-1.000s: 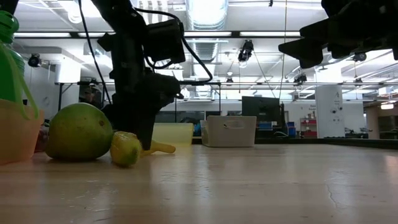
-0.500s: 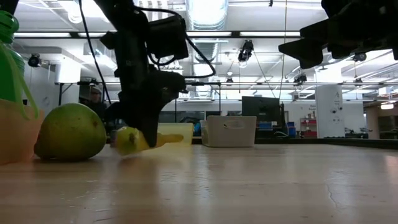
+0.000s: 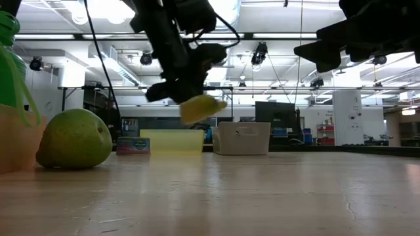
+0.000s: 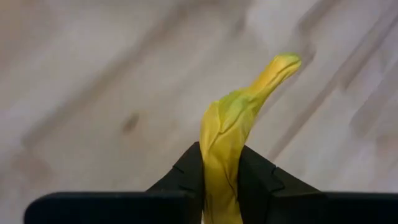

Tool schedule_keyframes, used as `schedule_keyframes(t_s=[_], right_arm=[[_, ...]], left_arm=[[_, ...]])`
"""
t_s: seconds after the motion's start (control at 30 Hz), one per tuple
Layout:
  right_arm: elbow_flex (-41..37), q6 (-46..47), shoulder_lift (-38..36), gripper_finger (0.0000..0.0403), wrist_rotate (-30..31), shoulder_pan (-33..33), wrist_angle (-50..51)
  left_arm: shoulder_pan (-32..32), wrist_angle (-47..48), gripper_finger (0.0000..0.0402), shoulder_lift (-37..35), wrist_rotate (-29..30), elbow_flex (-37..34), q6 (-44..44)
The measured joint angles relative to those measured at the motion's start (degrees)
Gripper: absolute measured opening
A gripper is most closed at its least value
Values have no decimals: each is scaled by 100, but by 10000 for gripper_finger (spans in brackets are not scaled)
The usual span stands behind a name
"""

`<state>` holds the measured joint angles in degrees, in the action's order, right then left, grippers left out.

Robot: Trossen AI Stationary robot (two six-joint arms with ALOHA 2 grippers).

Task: Pick & Place Food Item
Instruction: Put the yellow banana into the gray bin

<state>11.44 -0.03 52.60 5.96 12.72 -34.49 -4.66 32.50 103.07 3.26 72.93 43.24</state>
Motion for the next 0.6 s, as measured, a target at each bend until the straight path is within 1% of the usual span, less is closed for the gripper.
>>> schedule_keyframes(t_s=[0.07,0.17,0.37,0.5,0.6], right_arm=[[0,0,0,306,1,-1,-1],[0,2,0,306,-1,-1,-1],[0,0,0,306,-1,-1,-1],[0,0,-1,306,-1,0,-1],[0,0,0,306,-1,1,-1]], left_arm=[[-123,-123,62,0,121,154,-74],[-332,-565,63,-4,222,311,-397],[-908,-1492,63,-4,233,443,-802],[-1300,-2315,63,3,135,443,-1138],[-1554,-2842,63,28,-62,443,-1589]])
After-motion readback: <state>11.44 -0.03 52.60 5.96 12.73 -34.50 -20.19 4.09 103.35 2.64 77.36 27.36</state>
